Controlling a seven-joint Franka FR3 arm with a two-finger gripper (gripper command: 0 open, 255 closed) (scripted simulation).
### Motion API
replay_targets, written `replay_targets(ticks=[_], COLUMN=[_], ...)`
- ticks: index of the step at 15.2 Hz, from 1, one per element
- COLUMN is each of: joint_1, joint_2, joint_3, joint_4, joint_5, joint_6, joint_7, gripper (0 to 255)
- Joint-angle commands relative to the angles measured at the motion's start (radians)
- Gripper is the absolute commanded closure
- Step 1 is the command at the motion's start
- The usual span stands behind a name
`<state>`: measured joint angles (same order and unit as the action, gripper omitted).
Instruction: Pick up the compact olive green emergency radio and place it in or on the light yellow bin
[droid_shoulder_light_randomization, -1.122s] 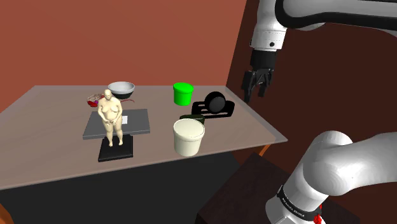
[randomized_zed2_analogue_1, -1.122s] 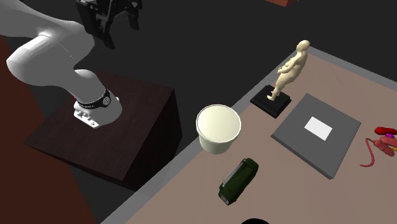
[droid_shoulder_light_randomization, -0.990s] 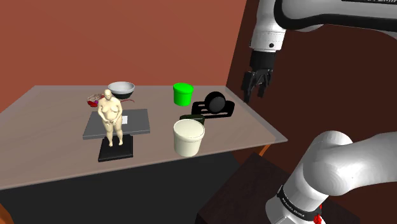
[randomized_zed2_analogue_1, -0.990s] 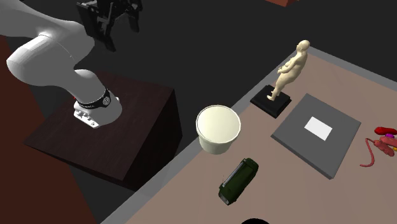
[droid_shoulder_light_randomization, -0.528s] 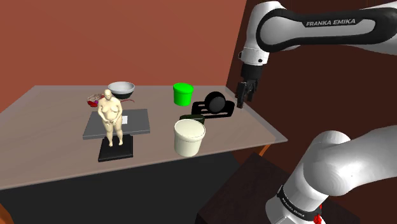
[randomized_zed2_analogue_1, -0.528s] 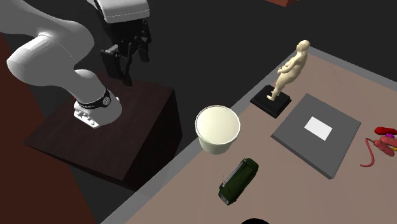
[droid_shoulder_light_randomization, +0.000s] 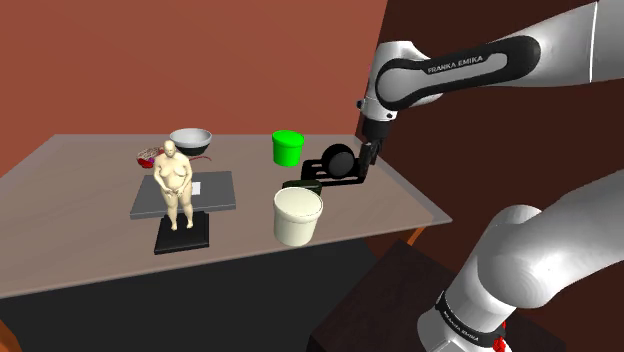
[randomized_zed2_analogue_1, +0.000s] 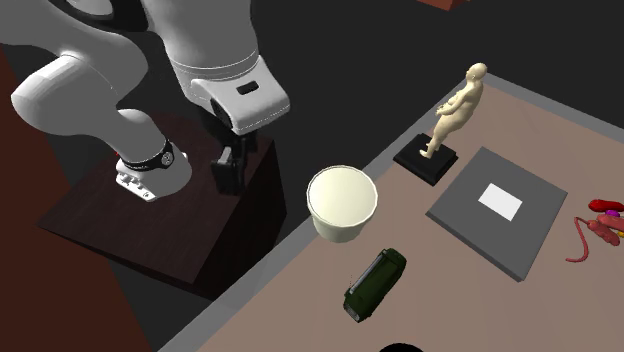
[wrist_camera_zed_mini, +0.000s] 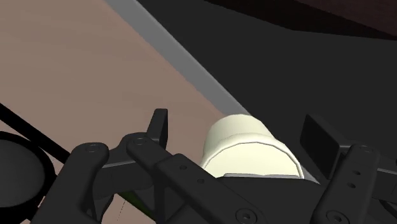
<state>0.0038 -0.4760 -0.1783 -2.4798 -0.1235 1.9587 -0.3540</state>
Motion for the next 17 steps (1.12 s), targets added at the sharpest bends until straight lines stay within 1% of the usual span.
replay_targets(ticks=[1,6,10,13,17], joint_1=[0.006,0.027,0.041,0.041,0.024], joint_2=[0.07,0.258,0.418,0.538,0.696], joint_3=[-0.029,-0.086,-0.114,-0.117,-0.098], joint_4=[0.011,0.075,0.153,0.226,0.341], joint_5=[-0.008,0.01,0.058,0.109,0.181], joint_6=[0.075,0.227,0.328,0.388,0.445], joint_7=[-0.068,-0.231,-0.371,-0.48,-0.619], gripper=[0,0,0,0,0])
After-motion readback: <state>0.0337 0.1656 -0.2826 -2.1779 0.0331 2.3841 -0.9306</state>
